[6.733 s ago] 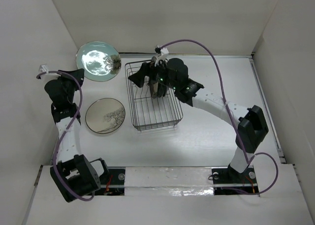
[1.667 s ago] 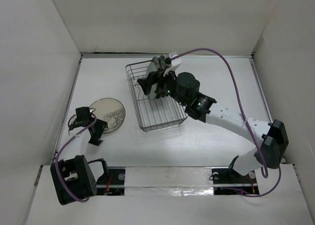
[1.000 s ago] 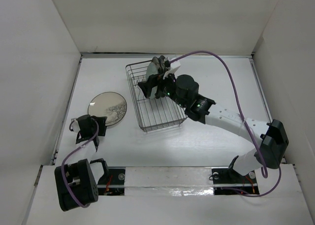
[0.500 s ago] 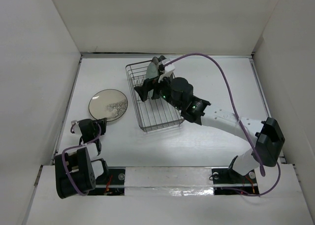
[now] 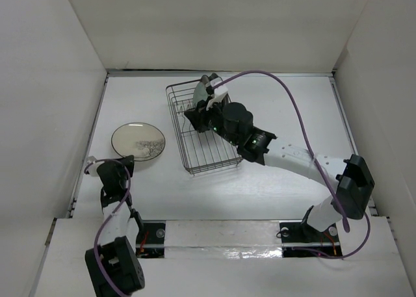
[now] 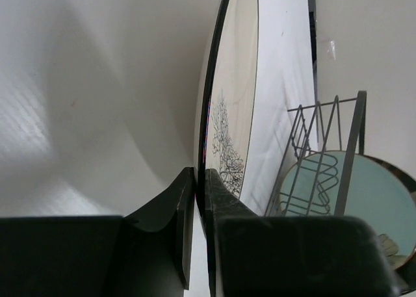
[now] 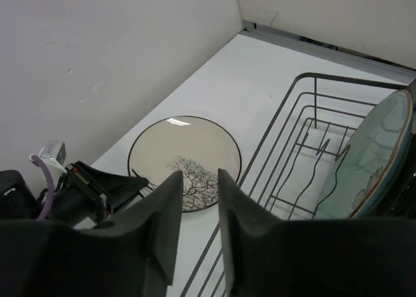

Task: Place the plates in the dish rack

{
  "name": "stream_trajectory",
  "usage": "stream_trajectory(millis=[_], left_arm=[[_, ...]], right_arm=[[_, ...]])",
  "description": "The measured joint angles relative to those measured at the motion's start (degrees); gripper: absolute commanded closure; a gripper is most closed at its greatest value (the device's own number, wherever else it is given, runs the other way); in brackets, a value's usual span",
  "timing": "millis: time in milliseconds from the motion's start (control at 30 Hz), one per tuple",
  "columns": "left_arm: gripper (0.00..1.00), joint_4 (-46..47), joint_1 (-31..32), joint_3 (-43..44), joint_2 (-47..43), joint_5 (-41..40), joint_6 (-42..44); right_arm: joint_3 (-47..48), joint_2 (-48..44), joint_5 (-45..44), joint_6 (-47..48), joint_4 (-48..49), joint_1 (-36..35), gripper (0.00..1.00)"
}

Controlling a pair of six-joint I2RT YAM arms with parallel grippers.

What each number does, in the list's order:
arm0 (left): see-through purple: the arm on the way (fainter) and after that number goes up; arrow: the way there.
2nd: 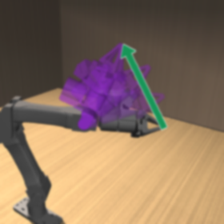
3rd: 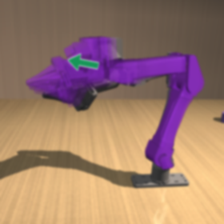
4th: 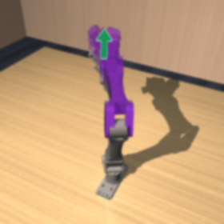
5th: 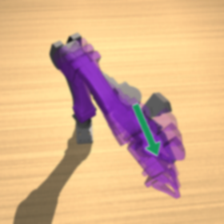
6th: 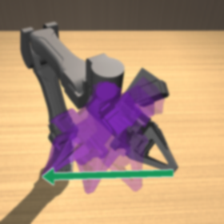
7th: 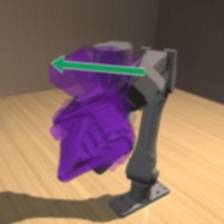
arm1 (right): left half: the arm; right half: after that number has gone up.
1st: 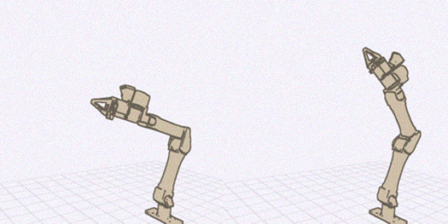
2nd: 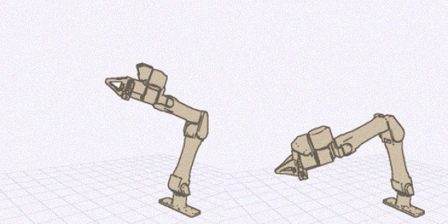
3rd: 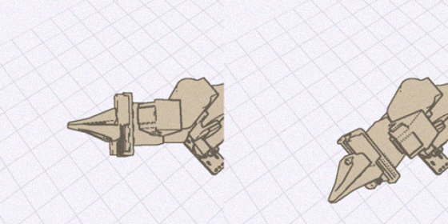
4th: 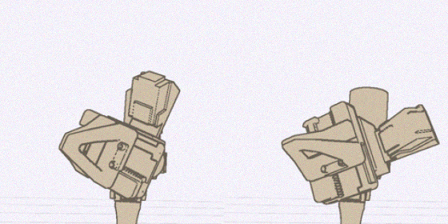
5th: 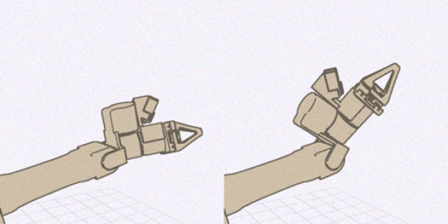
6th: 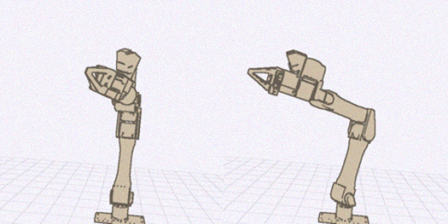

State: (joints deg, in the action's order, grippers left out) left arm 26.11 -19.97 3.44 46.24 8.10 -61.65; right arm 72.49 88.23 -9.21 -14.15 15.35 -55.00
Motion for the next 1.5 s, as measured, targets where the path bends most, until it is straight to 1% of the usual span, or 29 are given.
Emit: stream_trajectory(millis=[33, 100, 167, 200, 233, 300, 333, 400, 500, 533, 600, 767, 933, 1233, 1333, 1500], left_arm=[[1.00, -2.12, 0.00, 0.02, -2.36, -0.28, 1.31], [1.00, -6.23, -0.22, 0.46, -6.03, -0.79, 3.54], [1.00, -9.20, -0.59, 1.09, -8.44, -0.83, 5.33], [1.00, -10.49, -0.76, 1.44, -9.35, -0.85, 5.97], [1.00, -11.54, -0.79, 1.84, -10.08, -0.85, 6.56], [1.00, -13.73, -0.83, 2.99, -10.80, -0.83, 7.54], [1.00, -14.56, -0.90, 3.74, -10.86, -0.81, 8.04], [1.00, -16.22, -0.98, 5.29, -10.86, -0.79, 9.03], [1.00, -17.64, -1.09, 7.50, -10.84, -0.48, 10.10], [1.00, -18.01, -1.11, 8.31, -10.84, -0.26, 10.34], [1.00, -18.71, -1.14, 10.19, -10.71, 0.48, 10.71], [1.00, -19.80, -1.14, 15.50, -9.70, 2.32, 11.91], [1.00, -20.81, -0.46, 20.39, -8.76, 3.72, 12.92], [1.00, -23.08, 0.87, 24.35, -8.41, 7.50, 12.96], [1.00, -23.82, 1.18, 25.62, -8.02, 9.22, 12.81], [1.00, -23.50, 1.25, 26.82, -7.72, 13.07, 11.87]], right_arm=[[0.59, 0.26, 0.90, -0.02, -0.42, -0.02, 0.95], [2.80, 1.62, 3.15, -0.59, -0.79, -0.11, 0.96], [5.35, 3.74, 5.57, -1.22, -0.85, -0.17, 0.91], [6.75, 5.14, 6.91, -1.55, -0.81, -0.22, 0.84], [8.07, 6.58, 8.13, -1.92, -0.79, -0.22, 0.68], [10.03, 9.49, 10.23, -2.73, -1.07, -0.22, 0.49], [10.91, 11.08, 11.61, -2.73, -1.36, -0.22, 0.34], [13.00, 14.38, 13.38, -3.28, -2.16, -0.17, 0.26], [17.79, 20.63, 16.83, -3.80, -3.91, 0.15, 0.24], [19.74, 22.73, 18.21, -3.89, -4.79, 0.35, 0.21], [22.95, 26.53, 20.90, -4.20, -5.68, 0.94, 0.20], [30.47, 33.44, 26.51, -5.25, -8.92, 3.52, 0.13], [39.17, 39.10, 29.03, -5.86, -11.80, 6.10, 0.04], [53.18, 45.35, 30.14, -5.75, -18.53, 9.53, 0.00], [55.01, 46.07, 30.75, -5.90, -19.47, 10.34, 0.00], [55.30, 46.51, 31.08, -6.32, -20.20, 11.32, 0.00]])
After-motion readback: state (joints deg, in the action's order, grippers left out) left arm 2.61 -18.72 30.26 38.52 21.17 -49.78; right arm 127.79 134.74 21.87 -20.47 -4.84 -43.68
